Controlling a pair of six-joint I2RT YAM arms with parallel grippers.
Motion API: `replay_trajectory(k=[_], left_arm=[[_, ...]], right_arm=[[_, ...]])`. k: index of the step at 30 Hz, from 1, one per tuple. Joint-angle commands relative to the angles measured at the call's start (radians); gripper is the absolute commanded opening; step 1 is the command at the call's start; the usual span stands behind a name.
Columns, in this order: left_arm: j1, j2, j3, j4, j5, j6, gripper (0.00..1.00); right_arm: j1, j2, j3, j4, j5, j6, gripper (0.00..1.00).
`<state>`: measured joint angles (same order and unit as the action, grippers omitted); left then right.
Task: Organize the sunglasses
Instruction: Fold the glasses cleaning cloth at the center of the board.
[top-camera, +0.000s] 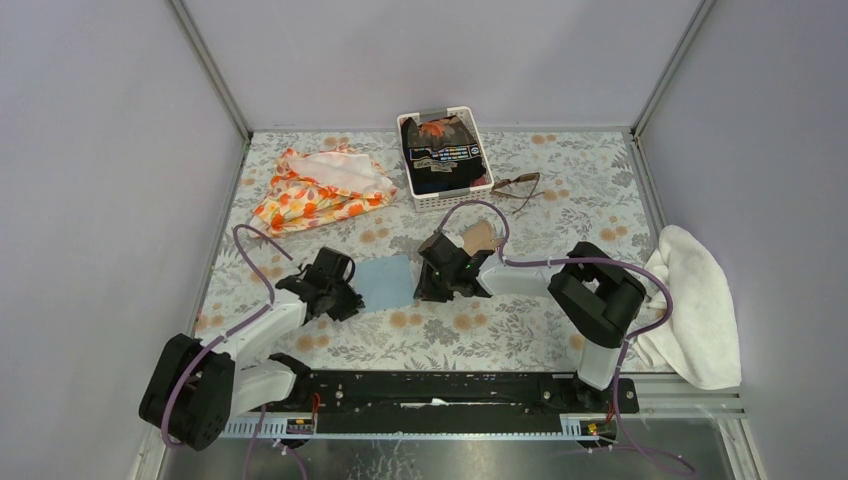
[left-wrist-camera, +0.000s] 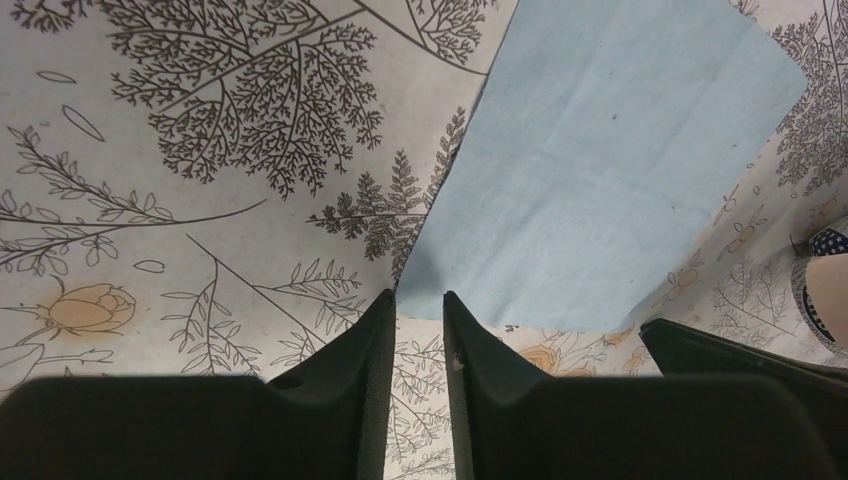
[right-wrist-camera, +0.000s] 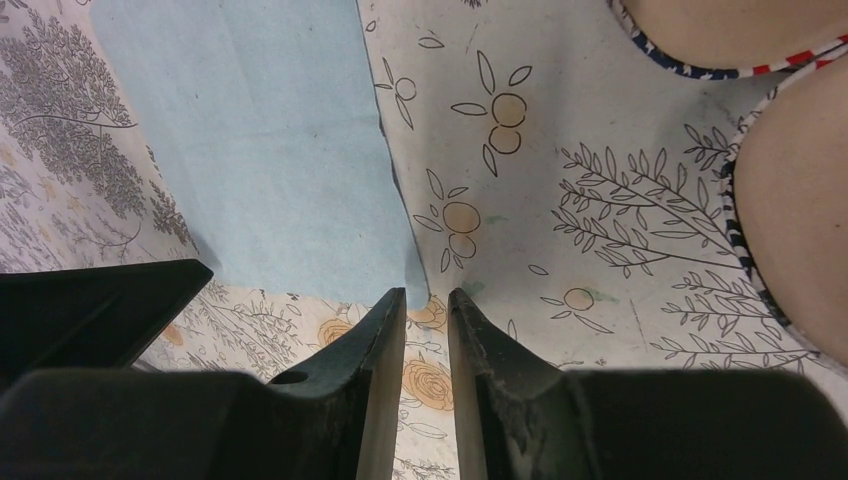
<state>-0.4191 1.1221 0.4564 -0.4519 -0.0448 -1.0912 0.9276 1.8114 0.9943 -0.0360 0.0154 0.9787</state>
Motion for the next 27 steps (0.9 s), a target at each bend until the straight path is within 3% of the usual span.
replay_trajectory(k=[1,27], left_arm=[[-0.004,0.037,-0.021,-0.017,-0.078,0.002,0.28],[-0.004,0.067,-0.023,0.029,-0.034,0.002,0.0]], right_arm=[[0.008,-0.01,-0.005,0.02,0.013,0.015,0.29],[0.011,-0.018,-0.059,0.103,-0.041,0.04,0.3]])
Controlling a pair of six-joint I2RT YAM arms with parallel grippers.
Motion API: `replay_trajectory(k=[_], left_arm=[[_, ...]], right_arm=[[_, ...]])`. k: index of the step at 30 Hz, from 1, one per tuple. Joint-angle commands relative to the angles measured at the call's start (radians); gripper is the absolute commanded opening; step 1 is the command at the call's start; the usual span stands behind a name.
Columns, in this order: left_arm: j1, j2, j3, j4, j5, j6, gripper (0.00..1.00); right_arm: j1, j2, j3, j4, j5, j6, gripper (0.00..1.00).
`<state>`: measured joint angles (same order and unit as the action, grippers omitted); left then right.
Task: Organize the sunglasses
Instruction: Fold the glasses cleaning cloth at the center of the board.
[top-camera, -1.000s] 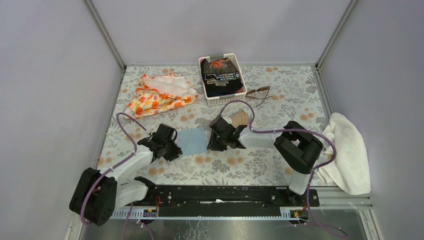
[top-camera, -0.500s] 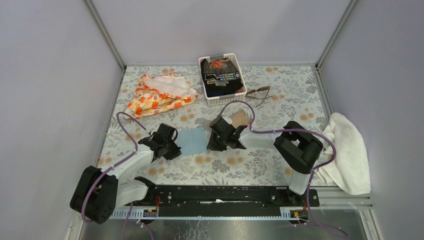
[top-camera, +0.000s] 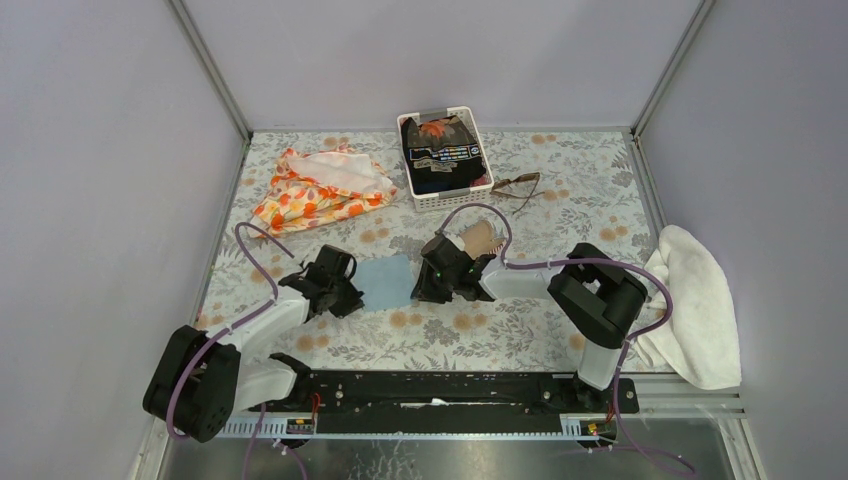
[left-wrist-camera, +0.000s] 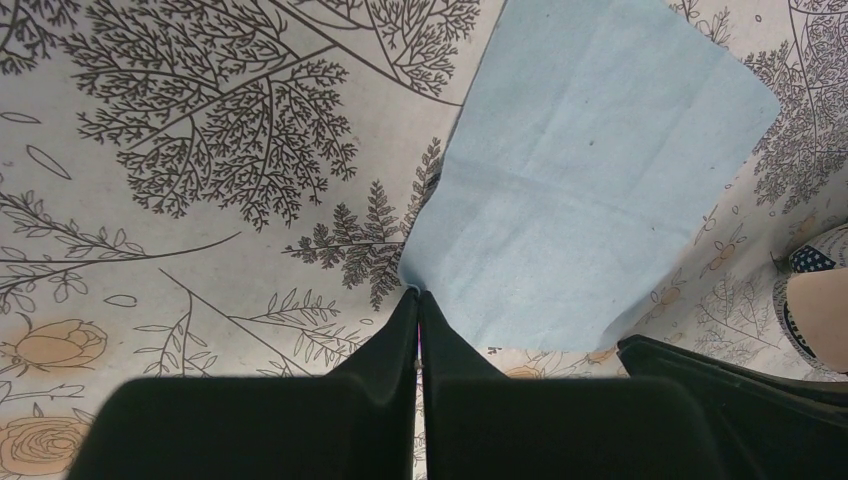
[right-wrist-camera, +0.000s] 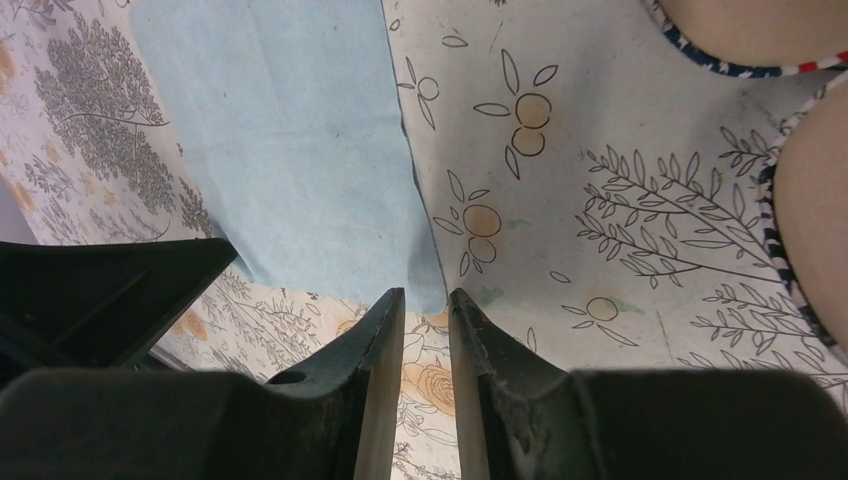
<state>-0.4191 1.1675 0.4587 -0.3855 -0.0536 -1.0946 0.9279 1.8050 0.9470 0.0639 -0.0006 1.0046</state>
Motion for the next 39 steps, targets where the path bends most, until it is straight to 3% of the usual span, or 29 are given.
replay_trajectory(k=[1,16,25,34,39], left_arm=[[-0.004,0.02,-0.024,-0.038,-0.025,0.006,0.0],[-0.004,0.003,-0.009,-0.048,-0.02,-0.004,0.0],[-0.004,0.001,-0.009,-0.046,-0.011,-0.002,0.0],[-0.004,0.003,-0.005,-0.043,-0.006,0.002,0.0],[-0.004,0.008,-0.003,-0.044,-0.002,0.004,0.0]], right_arm=[[0.011,-0.009,-0.011,0.006,-0.026,0.015,0.29],[0.011,0.005,0.001,0.048,-0.057,0.006,0.16],[0.011,0.017,0.01,0.036,-0.056,0.004,0.25],[0.011,-0.033,-0.024,0.007,0.019,0.003,0.25],[0.016,0.016,-0.01,0.018,-0.031,0.01,0.25]])
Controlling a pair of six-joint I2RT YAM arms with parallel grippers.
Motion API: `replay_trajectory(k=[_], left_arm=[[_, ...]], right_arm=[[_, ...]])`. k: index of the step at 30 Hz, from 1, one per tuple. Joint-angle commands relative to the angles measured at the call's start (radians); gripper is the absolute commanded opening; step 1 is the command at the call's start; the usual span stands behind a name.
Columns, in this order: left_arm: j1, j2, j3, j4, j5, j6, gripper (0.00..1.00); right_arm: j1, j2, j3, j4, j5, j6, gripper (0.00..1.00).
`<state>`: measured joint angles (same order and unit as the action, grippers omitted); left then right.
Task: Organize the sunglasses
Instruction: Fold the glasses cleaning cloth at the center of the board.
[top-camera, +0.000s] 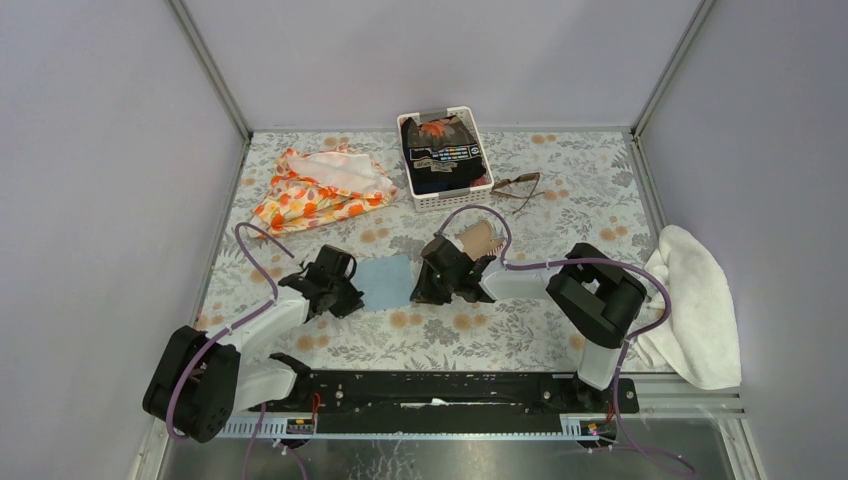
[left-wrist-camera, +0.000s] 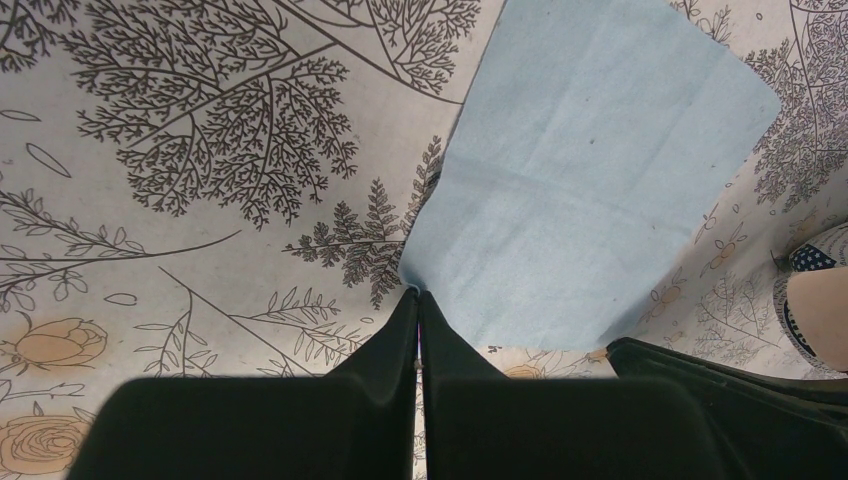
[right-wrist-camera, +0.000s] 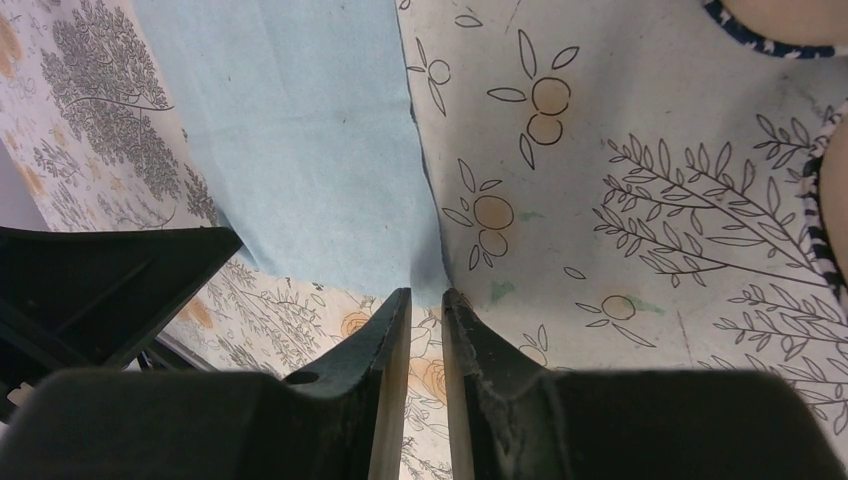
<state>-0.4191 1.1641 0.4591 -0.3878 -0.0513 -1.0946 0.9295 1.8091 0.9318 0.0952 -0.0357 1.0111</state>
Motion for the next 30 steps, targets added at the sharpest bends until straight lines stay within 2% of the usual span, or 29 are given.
replay_trajectory(k=[1,6,14,18,21,22,26,30], left_arm=[[-0.004,0.01,-0.004,-0.042,-0.004,0.004,0.0],[-0.004,0.004,-0.003,-0.043,-0.003,0.008,0.0],[-0.004,0.007,0.003,-0.044,-0.002,0.012,0.0],[-0.005,0.006,0.006,-0.046,0.0,0.013,0.0],[-0.004,0.01,0.018,-0.056,0.0,0.022,0.0],[-0.004,0.011,0.023,-0.06,-0.002,0.024,0.0],[-0.004,0.011,0.026,-0.063,-0.004,0.022,0.0],[-0.004,0.012,0.025,-0.06,-0.005,0.022,0.0]], right_arm=[[0.016,0.014,0.007,-0.011,0.001,0.004,0.25],[0.017,0.02,0.032,-0.022,0.0,-0.013,0.23],[0.017,0.023,0.056,-0.033,0.003,-0.024,0.1],[0.017,0.023,0.066,-0.033,0.0,-0.028,0.0],[0.018,0.012,0.08,-0.056,0.008,-0.042,0.0],[0.017,0.004,0.076,-0.062,0.017,-0.045,0.01],[0.017,-0.03,0.04,-0.077,0.075,-0.039,0.26],[0.017,-0.008,0.03,-0.086,0.071,-0.031,0.29]])
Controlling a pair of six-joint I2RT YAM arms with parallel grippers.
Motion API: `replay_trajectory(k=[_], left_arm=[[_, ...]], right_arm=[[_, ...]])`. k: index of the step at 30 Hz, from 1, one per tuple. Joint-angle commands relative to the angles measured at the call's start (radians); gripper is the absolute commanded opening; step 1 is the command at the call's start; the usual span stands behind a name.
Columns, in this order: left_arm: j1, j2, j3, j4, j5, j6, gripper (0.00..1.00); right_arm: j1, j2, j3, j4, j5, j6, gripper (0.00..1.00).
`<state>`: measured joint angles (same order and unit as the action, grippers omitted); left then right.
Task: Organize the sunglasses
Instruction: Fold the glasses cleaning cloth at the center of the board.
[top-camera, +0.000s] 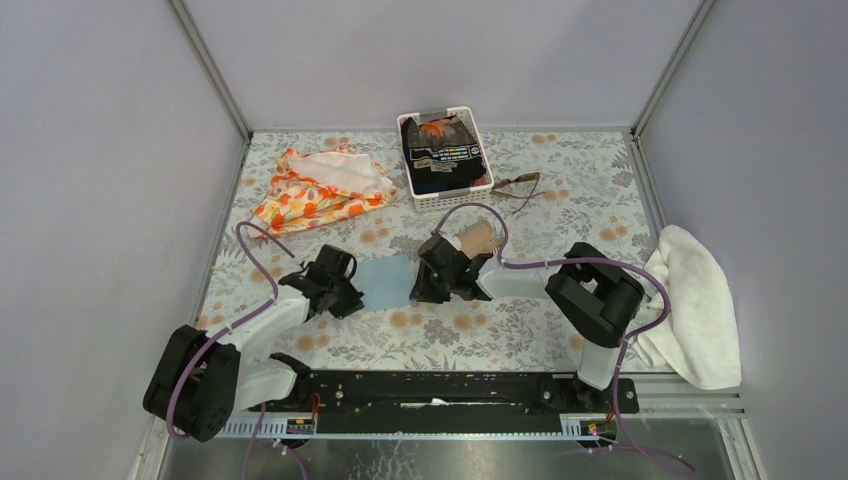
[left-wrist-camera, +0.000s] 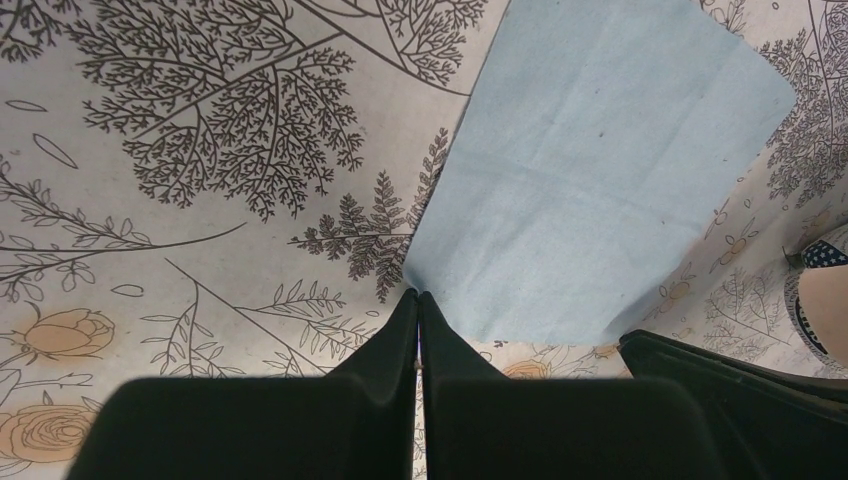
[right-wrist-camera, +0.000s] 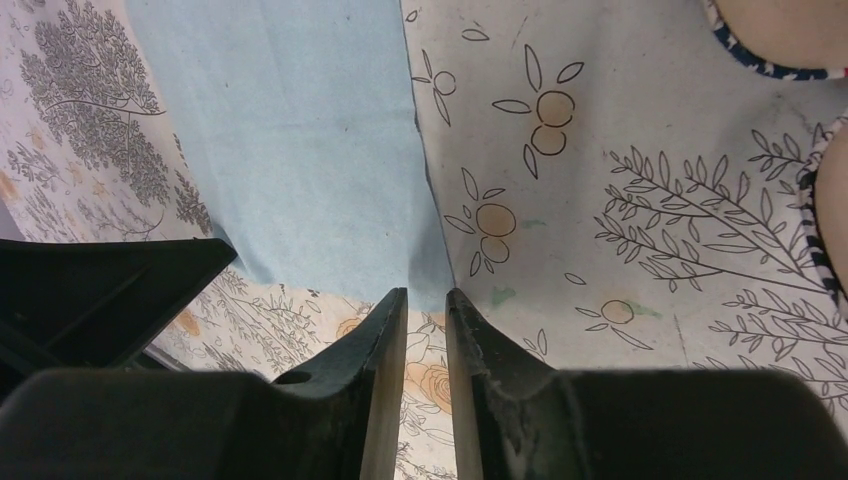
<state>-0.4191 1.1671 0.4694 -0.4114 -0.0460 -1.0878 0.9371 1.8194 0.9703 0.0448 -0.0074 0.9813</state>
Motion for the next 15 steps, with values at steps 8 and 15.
replay_trajectory(k=[8,15], left_arm=[[-0.004,0.016,0.028,-0.048,-0.007,0.028,0.0],[-0.004,0.019,0.026,-0.042,-0.012,0.022,0.0]], right_arm=[[0.011,0.033,0.016,-0.017,-0.028,0.004,0.29],[0.01,0.051,0.021,0.001,-0.039,0.01,0.25]])
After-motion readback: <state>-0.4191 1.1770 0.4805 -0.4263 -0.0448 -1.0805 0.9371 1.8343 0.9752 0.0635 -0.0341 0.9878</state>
